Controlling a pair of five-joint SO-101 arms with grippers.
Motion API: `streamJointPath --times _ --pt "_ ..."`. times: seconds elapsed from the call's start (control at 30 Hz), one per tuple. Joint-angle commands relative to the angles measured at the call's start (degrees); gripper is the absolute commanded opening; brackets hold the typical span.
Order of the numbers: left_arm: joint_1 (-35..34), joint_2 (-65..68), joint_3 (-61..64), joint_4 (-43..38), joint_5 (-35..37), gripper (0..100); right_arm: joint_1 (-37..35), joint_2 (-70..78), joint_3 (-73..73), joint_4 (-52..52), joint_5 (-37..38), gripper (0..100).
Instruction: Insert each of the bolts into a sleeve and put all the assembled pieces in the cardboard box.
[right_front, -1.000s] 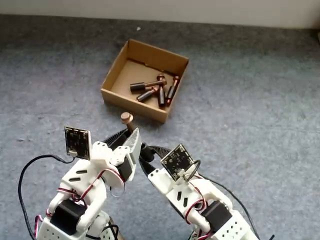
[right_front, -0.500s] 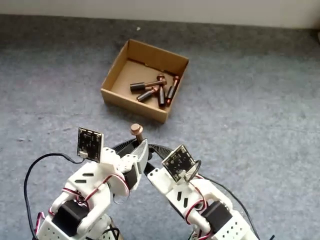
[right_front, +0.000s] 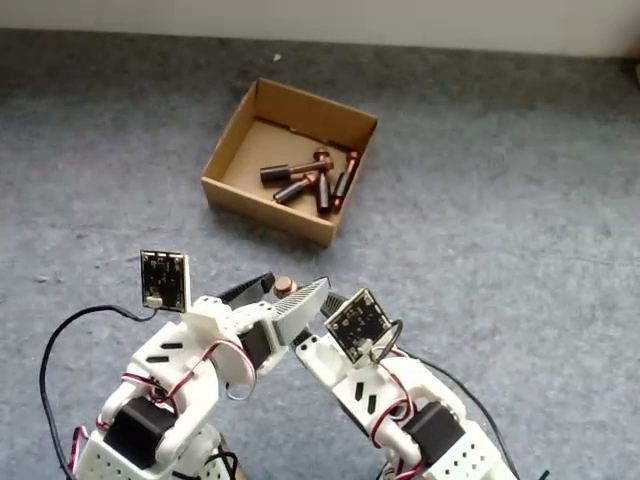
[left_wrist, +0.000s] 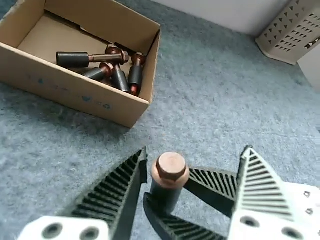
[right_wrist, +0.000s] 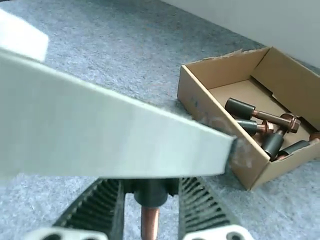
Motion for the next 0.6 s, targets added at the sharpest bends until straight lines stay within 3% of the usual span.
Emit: streamJointPath --times 0.0,0.13,0.23,0.33,0.47,0.57 --pt "-1.45 -0.57 -4.35 2.29 0.97 31 5.14 -1.27 3.47 -1.63 0.0 0.4" --pt "-4.88 -0.57 -8.75 5.1 0.97 31 13.23 -0.84 3.47 1.01 -2.81 0.4" --pt "-11.3 -0.57 -9.45 5.1 0.88 30 15.87 -0.75 2.95 6.46 -6.51 0.4" --pt "-16.66 -0.57 -7.69 5.1 -1.14 21 15.87 -0.66 0.4 8.92 -6.42 0.4" --pt "-20.79 -0.57 -4.09 5.1 -7.65 1 15.87 -0.48 -4.53 9.1 -3.96 0.4" --pt "-22.64 -0.57 -0.92 5.45 -10.46 3 15.87 -0.48 -7.52 9.1 -2.64 0.4"
